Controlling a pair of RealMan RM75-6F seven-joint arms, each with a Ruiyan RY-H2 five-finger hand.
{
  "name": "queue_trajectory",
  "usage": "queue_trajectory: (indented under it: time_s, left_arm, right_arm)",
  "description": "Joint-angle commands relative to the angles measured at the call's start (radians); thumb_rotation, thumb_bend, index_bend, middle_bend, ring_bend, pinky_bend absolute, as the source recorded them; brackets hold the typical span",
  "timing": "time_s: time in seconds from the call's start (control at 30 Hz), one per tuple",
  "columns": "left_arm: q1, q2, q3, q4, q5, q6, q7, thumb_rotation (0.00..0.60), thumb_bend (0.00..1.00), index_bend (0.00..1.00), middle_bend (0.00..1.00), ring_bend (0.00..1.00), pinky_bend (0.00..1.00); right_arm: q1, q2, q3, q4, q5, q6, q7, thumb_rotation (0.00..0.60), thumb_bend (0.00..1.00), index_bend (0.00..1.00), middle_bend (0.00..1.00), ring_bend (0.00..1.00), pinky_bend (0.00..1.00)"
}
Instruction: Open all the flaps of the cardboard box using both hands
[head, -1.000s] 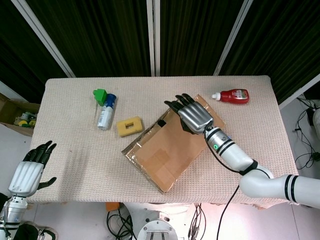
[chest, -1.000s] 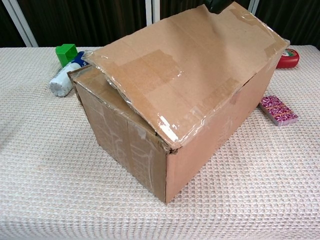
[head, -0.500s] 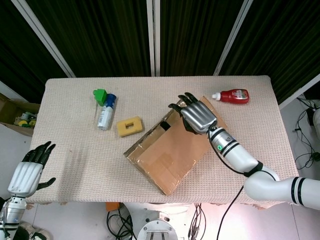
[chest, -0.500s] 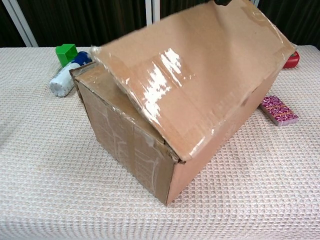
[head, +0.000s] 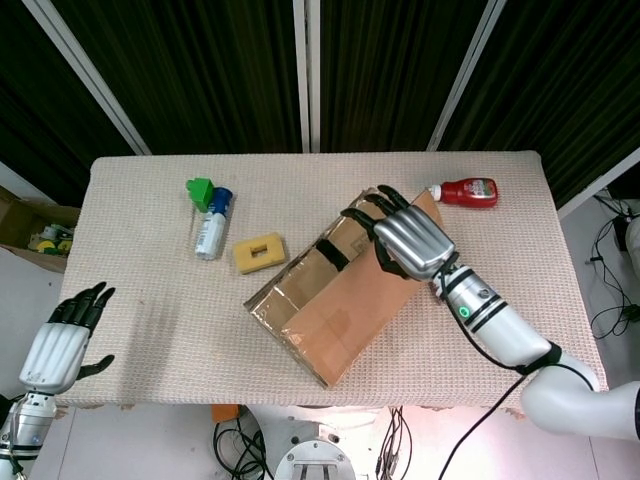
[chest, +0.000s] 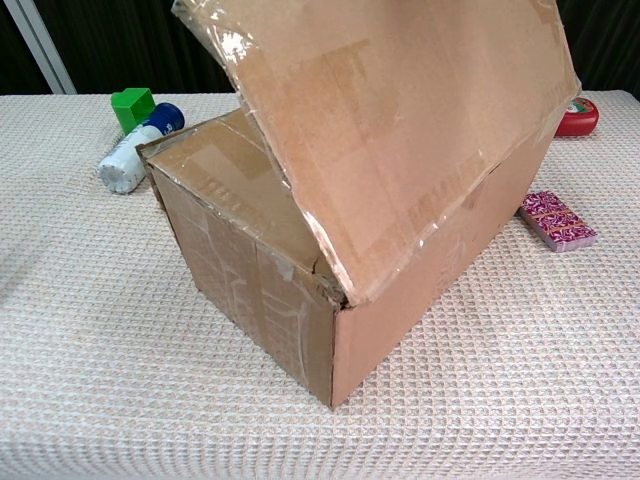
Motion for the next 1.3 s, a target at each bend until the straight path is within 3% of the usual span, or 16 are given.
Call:
queue_trajectory:
  time_s: [0.03,0.17,0.33,0.6,0.73,0.83,1.03,1.17,1.3]
  left_arm:
    - [-0.001,0.001,0.000,-0.003,0.001,0.000,0.003,0.600,0.12,0.04,0.05,0.09,0.20]
    - [-0.005,0.008,0.007,-0.019,0.013,-0.006,-0.021,0.600,0.12,0.04,0.05,0.09,0.20]
    - [-0.014,0.018,0.006,-0.024,0.008,-0.023,-0.032,0.600,0.12,0.04,0.05,0.09,0.20]
    - [-0.017,0.021,0.009,-0.030,0.005,-0.032,-0.028,0.600,0.12,0.04,0.06,0.09,0.20]
    - [-0.015,0.025,0.011,-0.033,0.003,-0.033,-0.023,0.600,0.12,0.04,0.07,0.09,0.20]
    - [-0.017,0.026,0.010,-0.040,0.008,-0.029,-0.016,0.600,0.12,0.04,0.07,0.09,0.20]
    - [-0.019,0.019,0.012,-0.041,0.015,-0.032,-0.008,0.600,0.12,0.04,0.07,0.09,0.20]
    - [-0.018,0.016,0.011,-0.035,0.010,-0.031,-0.014,0.600,0.12,0.04,0.07,0.09,0.20]
    - [-0.017,0.012,0.012,-0.022,0.008,-0.031,-0.027,0.600,0.12,0.04,0.07,0.09,0.20]
  right_arm:
    - [-0.053,0.074,-0.001,-0.068,-0.065,0.018,0.037,0.580,0.91,0.15,0.56,0.08,0.00]
    - [-0.133,0.144,-0.007,-0.138,-0.177,0.063,0.104,0.578,0.91,0.14,0.56,0.08,0.00]
    - [-0.272,0.229,-0.053,-0.187,-0.413,0.161,0.195,0.572,0.91,0.14,0.57,0.08,0.00]
    - [-0.500,0.321,-0.180,-0.160,-0.772,0.380,0.393,0.572,0.90,0.13,0.57,0.10,0.00]
    - [-0.580,0.373,-0.242,-0.119,-0.880,0.451,0.492,0.571,0.91,0.11,0.59,0.11,0.00]
    - [-0.607,0.391,-0.256,-0.092,-0.906,0.484,0.525,0.570,0.91,0.11,0.59,0.12,0.00]
    - [-0.607,0.333,-0.223,-0.042,-0.878,0.524,0.539,0.553,0.90,0.11,0.54,0.12,0.00]
    - [-0.581,0.284,-0.202,-0.026,-0.839,0.468,0.476,0.547,0.79,0.10,0.34,0.04,0.00]
    - [-0.545,0.213,-0.176,-0.028,-0.780,0.389,0.330,0.541,0.66,0.02,0.16,0.00,0.00]
